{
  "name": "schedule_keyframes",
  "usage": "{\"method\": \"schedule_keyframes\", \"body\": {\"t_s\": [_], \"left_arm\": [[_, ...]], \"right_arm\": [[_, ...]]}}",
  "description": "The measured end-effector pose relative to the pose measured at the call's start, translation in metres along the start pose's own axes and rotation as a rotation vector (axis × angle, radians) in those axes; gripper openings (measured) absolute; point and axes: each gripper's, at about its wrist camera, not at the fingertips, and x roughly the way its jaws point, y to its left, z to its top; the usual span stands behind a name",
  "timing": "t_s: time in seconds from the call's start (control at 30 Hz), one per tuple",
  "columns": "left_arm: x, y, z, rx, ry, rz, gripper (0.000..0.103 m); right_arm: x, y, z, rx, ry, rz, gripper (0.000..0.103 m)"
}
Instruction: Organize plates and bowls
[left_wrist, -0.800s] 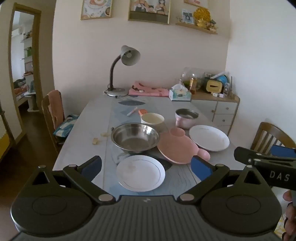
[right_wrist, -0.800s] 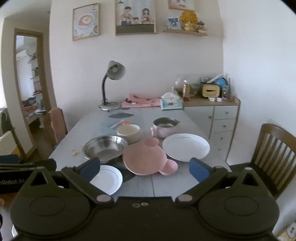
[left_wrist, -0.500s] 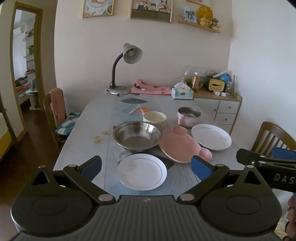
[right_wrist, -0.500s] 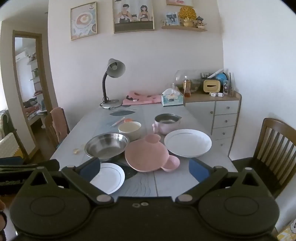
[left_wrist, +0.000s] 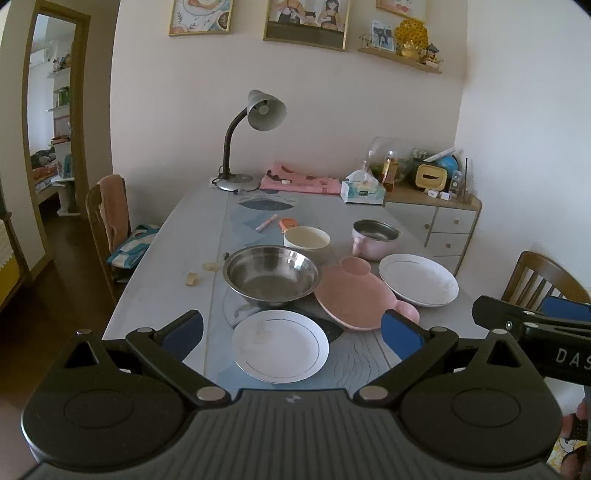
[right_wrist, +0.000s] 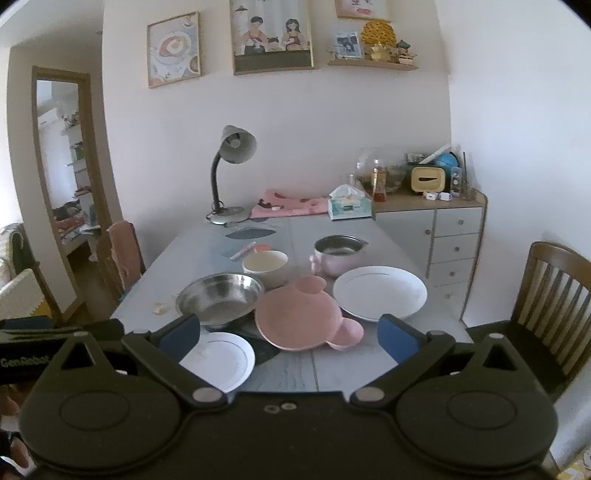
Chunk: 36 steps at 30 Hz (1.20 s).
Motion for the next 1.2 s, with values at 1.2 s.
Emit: {"method": "schedule_keyframes", "body": {"t_s": [1.2], "left_arm": [[-0.011, -0.001, 0.003, 0.006, -0.023, -0.015, 0.103]], "right_arm": [[-0.012, 0.004, -0.002, 0.008, -0.025, 0.009, 0.103]]}}
